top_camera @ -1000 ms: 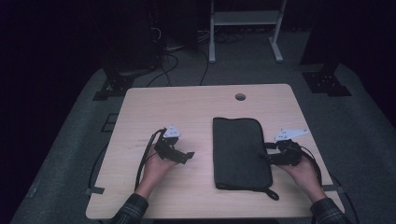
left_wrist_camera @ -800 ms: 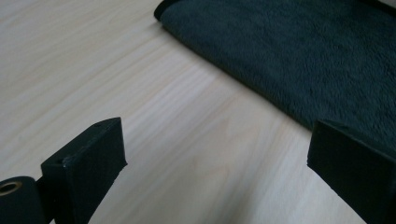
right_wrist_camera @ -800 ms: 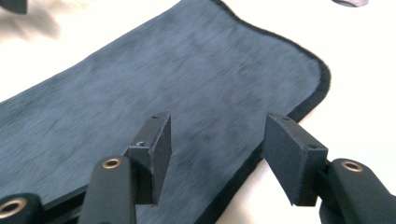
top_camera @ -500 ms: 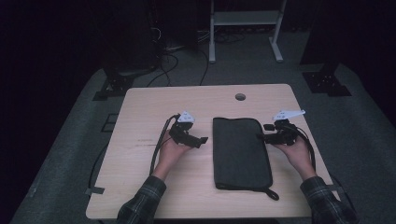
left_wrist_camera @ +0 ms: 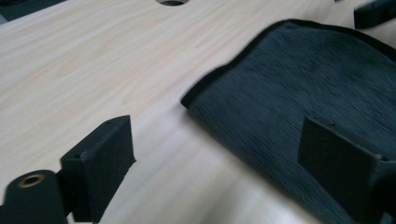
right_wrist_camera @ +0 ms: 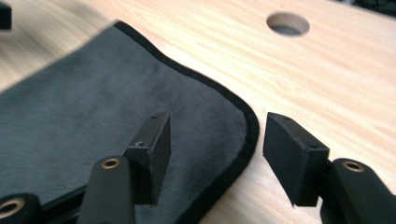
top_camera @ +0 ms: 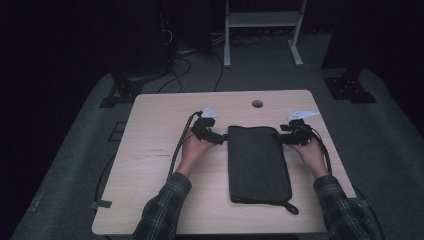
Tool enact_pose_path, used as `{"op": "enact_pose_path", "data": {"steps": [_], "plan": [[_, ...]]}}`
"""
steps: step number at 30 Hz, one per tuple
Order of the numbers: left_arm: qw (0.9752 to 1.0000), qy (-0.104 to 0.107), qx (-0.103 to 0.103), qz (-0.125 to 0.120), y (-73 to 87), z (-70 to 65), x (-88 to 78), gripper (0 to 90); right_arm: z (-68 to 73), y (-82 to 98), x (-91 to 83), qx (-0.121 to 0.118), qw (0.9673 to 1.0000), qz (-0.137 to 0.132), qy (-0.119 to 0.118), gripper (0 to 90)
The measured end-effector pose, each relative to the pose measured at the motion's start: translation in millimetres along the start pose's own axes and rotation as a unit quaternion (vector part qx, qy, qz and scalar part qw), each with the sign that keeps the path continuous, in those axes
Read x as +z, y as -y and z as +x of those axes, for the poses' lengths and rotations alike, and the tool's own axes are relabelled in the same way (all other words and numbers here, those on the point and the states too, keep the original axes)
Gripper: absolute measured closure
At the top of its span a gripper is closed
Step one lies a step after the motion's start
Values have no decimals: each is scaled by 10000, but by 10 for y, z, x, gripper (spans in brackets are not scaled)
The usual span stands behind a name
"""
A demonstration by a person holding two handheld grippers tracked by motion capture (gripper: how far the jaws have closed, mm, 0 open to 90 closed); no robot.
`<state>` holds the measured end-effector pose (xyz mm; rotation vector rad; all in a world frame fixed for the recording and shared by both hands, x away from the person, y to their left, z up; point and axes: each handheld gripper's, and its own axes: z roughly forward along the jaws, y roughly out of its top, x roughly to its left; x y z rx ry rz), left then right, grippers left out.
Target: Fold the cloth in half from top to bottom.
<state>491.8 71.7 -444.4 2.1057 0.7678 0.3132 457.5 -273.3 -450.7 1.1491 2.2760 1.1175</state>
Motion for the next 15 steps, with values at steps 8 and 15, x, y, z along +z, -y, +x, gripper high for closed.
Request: {"op": "enact_pose_path", "data": {"steps": [8, 15], "plan": [[9998, -92, -52, 167, -34, 80, 338, 164, -96, 62, 139, 107, 9998, 98, 116, 380], [9990, -237, -86, 366, -4, 105, 485, 252, -143, -69, 291, 41, 9997, 216, 114, 368]]}}
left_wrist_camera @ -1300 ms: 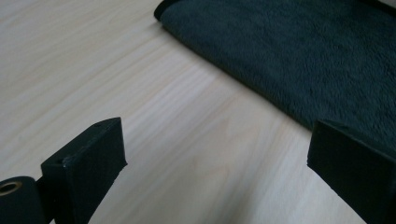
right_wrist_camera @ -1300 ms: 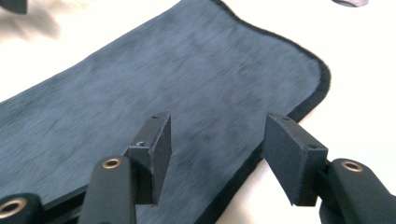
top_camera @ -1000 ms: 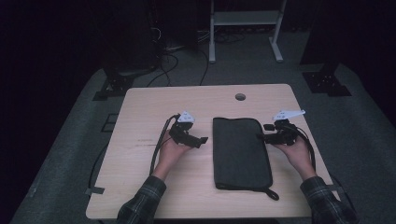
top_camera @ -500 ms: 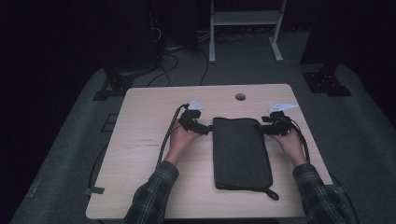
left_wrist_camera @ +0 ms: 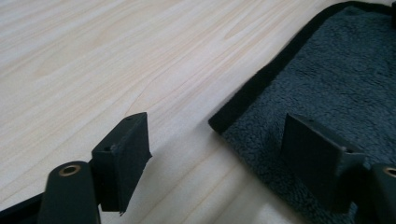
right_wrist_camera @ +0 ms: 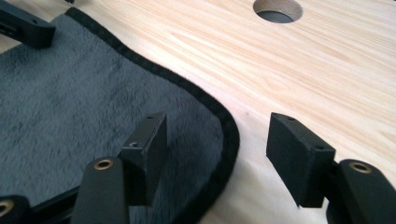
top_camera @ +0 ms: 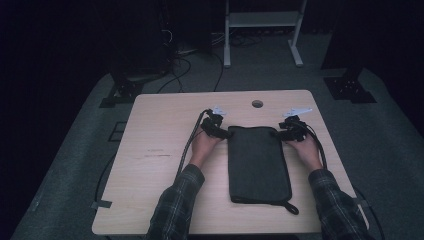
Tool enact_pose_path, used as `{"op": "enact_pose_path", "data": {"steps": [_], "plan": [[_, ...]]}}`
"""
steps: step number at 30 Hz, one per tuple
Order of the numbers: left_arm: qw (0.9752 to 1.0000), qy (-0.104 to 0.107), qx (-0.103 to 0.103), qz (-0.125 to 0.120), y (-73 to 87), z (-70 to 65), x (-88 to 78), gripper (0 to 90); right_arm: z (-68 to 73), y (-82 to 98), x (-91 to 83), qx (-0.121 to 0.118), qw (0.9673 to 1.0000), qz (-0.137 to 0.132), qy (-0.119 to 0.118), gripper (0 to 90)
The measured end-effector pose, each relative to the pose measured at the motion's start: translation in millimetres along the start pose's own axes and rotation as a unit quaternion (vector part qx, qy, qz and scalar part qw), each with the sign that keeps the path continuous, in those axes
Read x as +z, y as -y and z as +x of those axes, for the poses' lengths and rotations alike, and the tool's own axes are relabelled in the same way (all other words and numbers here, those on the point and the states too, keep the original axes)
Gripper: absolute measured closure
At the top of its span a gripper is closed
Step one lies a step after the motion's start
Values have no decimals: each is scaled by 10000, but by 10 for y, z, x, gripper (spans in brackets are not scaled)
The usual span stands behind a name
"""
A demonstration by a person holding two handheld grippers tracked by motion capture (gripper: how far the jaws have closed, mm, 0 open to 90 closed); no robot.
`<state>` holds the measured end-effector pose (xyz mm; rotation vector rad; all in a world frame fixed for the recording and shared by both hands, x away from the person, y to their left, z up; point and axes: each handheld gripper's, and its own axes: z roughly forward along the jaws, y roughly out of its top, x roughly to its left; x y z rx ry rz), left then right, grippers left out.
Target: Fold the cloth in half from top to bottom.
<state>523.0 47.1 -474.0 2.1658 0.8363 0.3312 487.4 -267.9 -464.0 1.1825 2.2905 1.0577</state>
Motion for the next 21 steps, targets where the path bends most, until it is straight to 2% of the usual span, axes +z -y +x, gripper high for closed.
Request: {"op": "enact_pose_path", "data": {"steps": [2, 5, 10, 11, 13, 16, 21], "plan": [[10000, -18, -7, 51, 6, 3, 11, 263, 17, -16, 43, -61, 10000, -71, 28, 375], [10000, 1, 7, 76, 10, 9, 24, 297, 34, 7, 123, -134, 9999, 38, 62, 373], [9999, 4, 88, 94, -5, -14, 33, 356, -19, 61, 179, 71, 9999, 59, -108, 386], [9999, 31, 100, 91, -9, -18, 34, 380, -19, 65, 177, 51, 9999, 49, -116, 406], [9997, 136, 184, 92, -23, -21, 37, 454, -2, 59, 169, 20, 9998, 70, -199, 484], [9991, 298, 236, 168, -60, -37, 48, 596, 11, 53, 164, -10, 9996, 81, -270, 549], [9982, 492, 108, 323, -104, -52, 57, 762, 18, 53, 151, 39, 9991, 124, -401, 676]]}}
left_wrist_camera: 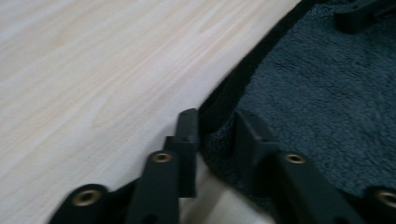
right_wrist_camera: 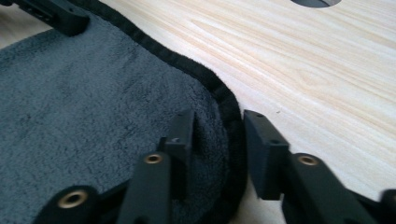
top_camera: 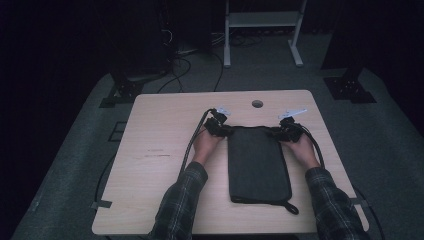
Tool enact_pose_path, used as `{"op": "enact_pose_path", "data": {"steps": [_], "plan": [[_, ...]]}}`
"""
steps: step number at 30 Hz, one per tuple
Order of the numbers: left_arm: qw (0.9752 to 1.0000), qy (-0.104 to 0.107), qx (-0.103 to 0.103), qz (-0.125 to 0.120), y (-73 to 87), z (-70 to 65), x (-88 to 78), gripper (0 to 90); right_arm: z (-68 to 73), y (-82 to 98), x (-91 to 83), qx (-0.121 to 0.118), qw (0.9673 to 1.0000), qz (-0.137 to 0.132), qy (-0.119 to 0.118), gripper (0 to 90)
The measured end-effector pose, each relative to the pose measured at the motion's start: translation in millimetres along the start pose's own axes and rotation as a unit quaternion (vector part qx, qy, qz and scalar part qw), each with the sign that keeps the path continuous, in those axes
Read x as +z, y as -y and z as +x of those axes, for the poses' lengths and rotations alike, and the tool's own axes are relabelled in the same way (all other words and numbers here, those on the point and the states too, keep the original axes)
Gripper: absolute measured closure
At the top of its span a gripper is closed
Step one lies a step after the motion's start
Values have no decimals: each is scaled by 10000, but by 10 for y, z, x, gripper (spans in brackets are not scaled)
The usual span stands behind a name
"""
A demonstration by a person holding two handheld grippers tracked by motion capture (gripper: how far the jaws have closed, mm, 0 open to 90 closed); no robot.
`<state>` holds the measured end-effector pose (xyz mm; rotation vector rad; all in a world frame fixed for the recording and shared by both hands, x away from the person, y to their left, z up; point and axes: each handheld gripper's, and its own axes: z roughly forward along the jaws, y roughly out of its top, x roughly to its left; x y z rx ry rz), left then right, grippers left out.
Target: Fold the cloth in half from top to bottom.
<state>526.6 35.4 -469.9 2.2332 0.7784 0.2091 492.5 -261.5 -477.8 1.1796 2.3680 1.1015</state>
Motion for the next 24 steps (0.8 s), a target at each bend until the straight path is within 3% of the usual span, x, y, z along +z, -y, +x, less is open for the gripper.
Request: {"op": "enact_pose_path", "data": {"steps": [5, 12, 18, 24], "plan": [[10000, -47, -22, 28, -9, -30, 0, 810, -7, 1, -1, 118, 9998, 25, -186, 785], [9999, -119, 81, -94, -27, -20, -50, 824, 4, -23, -14, 124, 9998, 74, -158, 800], [9984, -265, 231, -446, -145, -48, -186, 824, 7, -107, -163, 18, 9995, -298, -83, 800], [9969, -123, 409, -653, -205, -132, -377, 823, 27, -150, -361, -61, 9985, -513, -201, 798]]}}
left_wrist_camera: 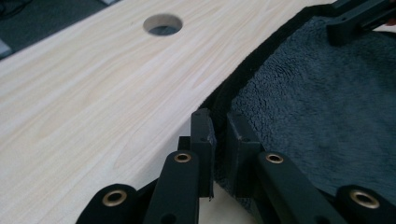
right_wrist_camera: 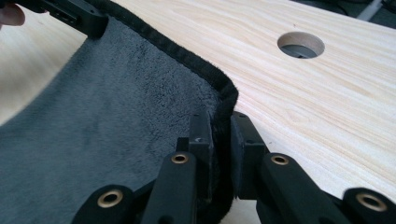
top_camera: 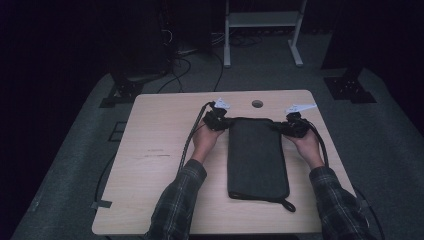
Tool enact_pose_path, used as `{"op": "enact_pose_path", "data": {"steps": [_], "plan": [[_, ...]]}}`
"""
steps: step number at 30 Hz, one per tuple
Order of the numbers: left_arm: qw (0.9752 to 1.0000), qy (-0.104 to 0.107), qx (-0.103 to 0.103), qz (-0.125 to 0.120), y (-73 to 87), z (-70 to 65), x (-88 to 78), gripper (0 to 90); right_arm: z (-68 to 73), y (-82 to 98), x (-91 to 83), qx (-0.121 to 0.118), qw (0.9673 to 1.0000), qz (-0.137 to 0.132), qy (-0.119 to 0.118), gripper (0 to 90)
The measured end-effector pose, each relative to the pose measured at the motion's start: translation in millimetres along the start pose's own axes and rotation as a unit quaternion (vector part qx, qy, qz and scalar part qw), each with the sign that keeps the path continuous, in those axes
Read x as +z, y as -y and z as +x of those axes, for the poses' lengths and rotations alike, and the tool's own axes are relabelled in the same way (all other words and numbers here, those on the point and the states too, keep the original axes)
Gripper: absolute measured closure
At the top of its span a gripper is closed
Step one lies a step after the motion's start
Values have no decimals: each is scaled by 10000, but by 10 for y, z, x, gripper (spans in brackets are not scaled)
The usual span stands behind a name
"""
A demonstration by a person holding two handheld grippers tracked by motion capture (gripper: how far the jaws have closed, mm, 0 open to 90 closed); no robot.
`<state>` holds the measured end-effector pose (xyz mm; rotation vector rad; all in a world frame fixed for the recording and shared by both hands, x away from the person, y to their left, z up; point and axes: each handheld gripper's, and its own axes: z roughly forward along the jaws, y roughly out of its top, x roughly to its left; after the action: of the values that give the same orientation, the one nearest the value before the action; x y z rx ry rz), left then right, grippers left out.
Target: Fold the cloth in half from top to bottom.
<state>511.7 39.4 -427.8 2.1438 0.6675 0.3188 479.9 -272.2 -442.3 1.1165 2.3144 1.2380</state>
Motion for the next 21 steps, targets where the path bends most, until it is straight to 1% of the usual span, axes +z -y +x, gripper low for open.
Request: {"op": "enact_pose_path", "data": {"steps": [4, 7, 8, 10, 11, 12, 13, 14, 16, 18, 19, 20, 21], "plan": [[9999, 135, 66, -44, 16, -64, -121, 823, 61, -9, -82, -67, 9999, 1, -87, 798], [9995, 274, 6, -130, 70, -114, -200, 822, 122, -8, -141, -135, 9998, 9, -139, 798], [9994, 307, 27, -132, 87, -132, -229, 822, 148, 4, -167, -146, 9998, -50, -140, 798], [9991, 367, -3, -204, 121, -181, -280, 822, 188, 35, -210, -138, 9996, -100, -203, 798], [9990, 394, 6, -198, 133, -207, -308, 822, 210, 53, -231, -138, 9996, -124, -233, 798], [9990, 413, 72, -172, 142, -228, -337, 822, 233, 73, -251, -156, 9994, -141, -260, 797], [9988, 443, 59, -200, 152, -260, -360, 822, 255, 92, -270, -177, 9993, -148, -278, 798], [9987, 459, 122, -169, 161, -283, -388, 822, 276, 107, -288, -184, 9993, -155, -295, 797], [9985, 511, 125, -182, 184, -342, -428, 822, 313, 129, -321, -221, 9991, -100, -346, 797], [9981, 568, 130, -208, 216, -398, -467, 822, 358, 165, -363, -248, 9990, -103, -343, 797], [9981, 568, 130, -208, 216, -398, -467, 822, 378, 185, -380, -264, 9990, -107, -354, 797], [9976, 639, 108, -262, 257, -452, -506, 822, 397, 201, -400, -283, 9989, -88, -370, 796], [9972, 679, 99, -282, 280, -477, -528, 822, 417, 219, -423, -293, 9988, -116, -382, 796]]}}
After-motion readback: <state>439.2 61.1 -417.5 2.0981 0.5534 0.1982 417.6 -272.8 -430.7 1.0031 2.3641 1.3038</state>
